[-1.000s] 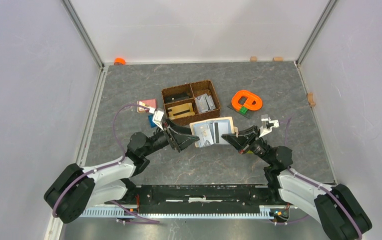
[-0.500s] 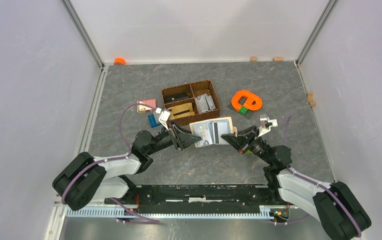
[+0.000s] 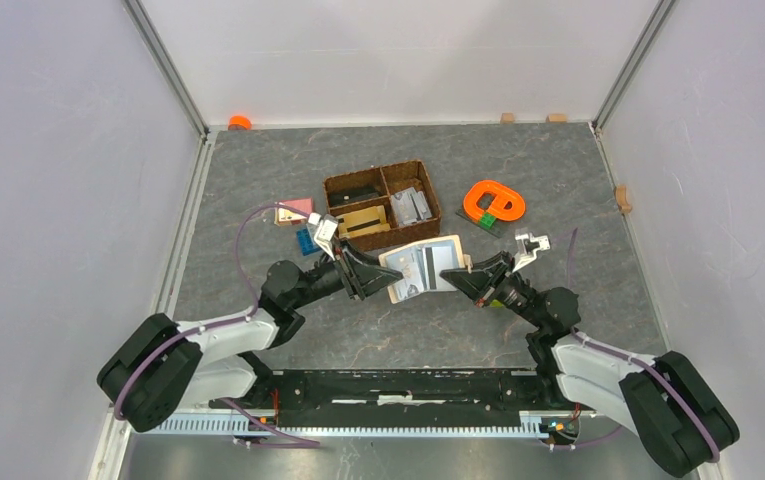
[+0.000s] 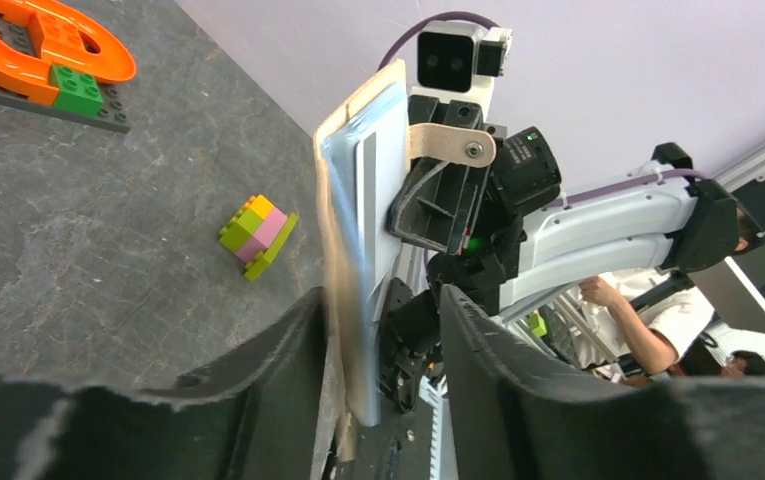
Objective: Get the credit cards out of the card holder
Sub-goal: Remove the credit card from the card holder.
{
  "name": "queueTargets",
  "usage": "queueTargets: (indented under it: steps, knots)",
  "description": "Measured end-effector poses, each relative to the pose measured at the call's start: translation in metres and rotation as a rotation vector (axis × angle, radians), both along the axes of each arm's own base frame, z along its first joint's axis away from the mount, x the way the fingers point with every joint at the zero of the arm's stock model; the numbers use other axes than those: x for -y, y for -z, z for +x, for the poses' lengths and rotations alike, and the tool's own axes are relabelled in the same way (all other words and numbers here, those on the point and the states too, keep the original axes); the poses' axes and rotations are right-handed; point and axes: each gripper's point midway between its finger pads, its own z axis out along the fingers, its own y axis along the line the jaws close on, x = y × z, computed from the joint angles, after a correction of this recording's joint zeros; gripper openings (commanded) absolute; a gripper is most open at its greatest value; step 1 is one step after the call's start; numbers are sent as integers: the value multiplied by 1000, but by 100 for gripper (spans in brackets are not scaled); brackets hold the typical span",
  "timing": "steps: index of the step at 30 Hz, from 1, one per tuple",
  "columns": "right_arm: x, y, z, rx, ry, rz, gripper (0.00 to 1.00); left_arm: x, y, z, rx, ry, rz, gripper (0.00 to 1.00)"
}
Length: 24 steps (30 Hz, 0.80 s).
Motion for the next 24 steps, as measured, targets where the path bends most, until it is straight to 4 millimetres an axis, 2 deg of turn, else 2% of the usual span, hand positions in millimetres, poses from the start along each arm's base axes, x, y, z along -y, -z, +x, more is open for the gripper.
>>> queueTargets:
  steps: [2,7,12,14,16,24]
  knots:
    - [-1,0,-1,-7,-6,3,0,1,0,-1,2,13,2,70]
    - [-2,-2,-4,-15,-32,20,0,5,6,-1,-11,31,15,71]
    - [-5,-2,-6,-34,-58,36,0,10,12,-2,-29,64,14,41]
    - [-6,-1,-7,-42,-67,38,0,11,10,-4,-32,76,2,33]
    - [-6,1,-7,-52,-71,38,1,11,8,-4,-25,80,-6,29]
    - [-5,4,-4,-61,-59,25,26,11,12,-3,-43,72,9,8]
